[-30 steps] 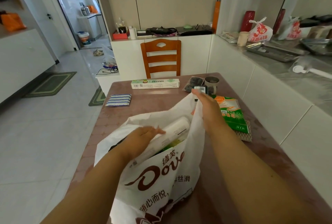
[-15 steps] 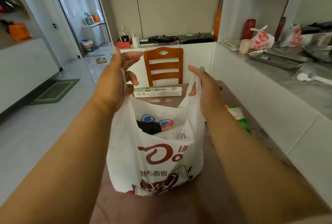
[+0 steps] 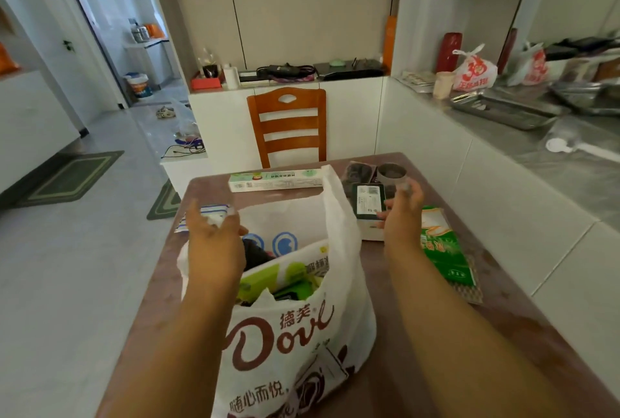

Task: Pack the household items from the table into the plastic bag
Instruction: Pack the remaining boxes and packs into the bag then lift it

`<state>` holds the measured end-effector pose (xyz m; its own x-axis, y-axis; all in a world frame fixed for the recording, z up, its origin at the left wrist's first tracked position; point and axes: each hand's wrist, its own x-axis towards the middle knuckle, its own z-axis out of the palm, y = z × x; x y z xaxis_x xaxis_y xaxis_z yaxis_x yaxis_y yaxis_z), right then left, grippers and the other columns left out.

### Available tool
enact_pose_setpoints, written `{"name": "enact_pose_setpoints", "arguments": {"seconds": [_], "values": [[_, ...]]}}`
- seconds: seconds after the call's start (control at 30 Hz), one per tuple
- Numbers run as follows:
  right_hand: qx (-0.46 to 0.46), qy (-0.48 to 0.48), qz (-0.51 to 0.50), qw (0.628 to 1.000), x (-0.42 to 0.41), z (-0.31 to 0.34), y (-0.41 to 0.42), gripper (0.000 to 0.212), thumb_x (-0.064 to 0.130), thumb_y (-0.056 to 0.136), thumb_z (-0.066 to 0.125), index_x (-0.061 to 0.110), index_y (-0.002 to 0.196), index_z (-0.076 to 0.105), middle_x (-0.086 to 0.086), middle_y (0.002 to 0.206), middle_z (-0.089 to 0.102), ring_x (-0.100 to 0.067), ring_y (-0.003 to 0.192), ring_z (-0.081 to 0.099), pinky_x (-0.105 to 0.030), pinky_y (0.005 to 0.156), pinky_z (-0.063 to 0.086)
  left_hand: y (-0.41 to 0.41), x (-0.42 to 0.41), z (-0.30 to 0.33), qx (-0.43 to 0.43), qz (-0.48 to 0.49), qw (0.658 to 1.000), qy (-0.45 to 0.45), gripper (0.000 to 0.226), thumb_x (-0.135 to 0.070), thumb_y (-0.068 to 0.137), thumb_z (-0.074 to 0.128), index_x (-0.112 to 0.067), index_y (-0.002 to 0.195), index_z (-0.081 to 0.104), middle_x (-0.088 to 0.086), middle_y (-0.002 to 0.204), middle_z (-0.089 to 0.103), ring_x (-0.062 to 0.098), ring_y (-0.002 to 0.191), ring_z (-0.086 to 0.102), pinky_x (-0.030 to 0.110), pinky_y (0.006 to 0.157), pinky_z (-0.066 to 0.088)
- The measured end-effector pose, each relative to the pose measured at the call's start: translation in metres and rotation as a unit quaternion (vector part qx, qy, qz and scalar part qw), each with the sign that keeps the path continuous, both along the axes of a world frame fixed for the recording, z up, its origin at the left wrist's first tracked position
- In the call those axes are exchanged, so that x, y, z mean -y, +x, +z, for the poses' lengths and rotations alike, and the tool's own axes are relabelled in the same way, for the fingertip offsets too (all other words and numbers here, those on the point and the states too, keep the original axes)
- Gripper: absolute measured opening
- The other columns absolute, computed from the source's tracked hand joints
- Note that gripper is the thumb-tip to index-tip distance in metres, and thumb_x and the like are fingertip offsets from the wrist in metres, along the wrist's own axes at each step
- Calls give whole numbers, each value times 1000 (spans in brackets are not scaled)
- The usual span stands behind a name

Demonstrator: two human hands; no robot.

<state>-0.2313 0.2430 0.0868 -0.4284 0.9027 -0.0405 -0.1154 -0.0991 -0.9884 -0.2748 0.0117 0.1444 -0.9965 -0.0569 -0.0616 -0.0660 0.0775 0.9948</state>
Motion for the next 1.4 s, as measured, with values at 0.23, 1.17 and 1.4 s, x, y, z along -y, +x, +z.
{"name": "enact_pose_setpoints", "arguments": {"seconds": [0.23, 1.17, 1.4], "values": [[299, -53, 7, 953, -19, -67, -48, 49, 31, 82, 67, 10, 123, 53, -12, 122, 59, -34, 110, 58, -38, 88, 49, -4, -15, 9, 103, -56, 970, 214, 20, -30, 97, 46, -15, 103, 56, 1, 65, 52, 6, 35, 30, 16, 31, 22], [-78, 10, 215, 973, 62, 121, 21, 34, 36, 70, 65, 30, 101, 54, -3, 103, 62, -23, 100, 63, -32, 67, 55, -10, 40, 47, 104, -28, 951, 289, 53, -51, 96, 32, -11, 113, 62, 13, 119, 64, 10, 45, 40, 17, 37, 23], [189, 232, 350, 888, 110, 121, 40, 32, 27, 73, 69, 33, 101, 55, 10, 99, 57, -17, 93, 59, -38, 79, 55, -2, 62, 51, 113, -39, 952, 283, 60, -55, 95, 29, -10, 120, 60, 6, 117, 65, 9, 45, 38, 16, 34, 24]]}}
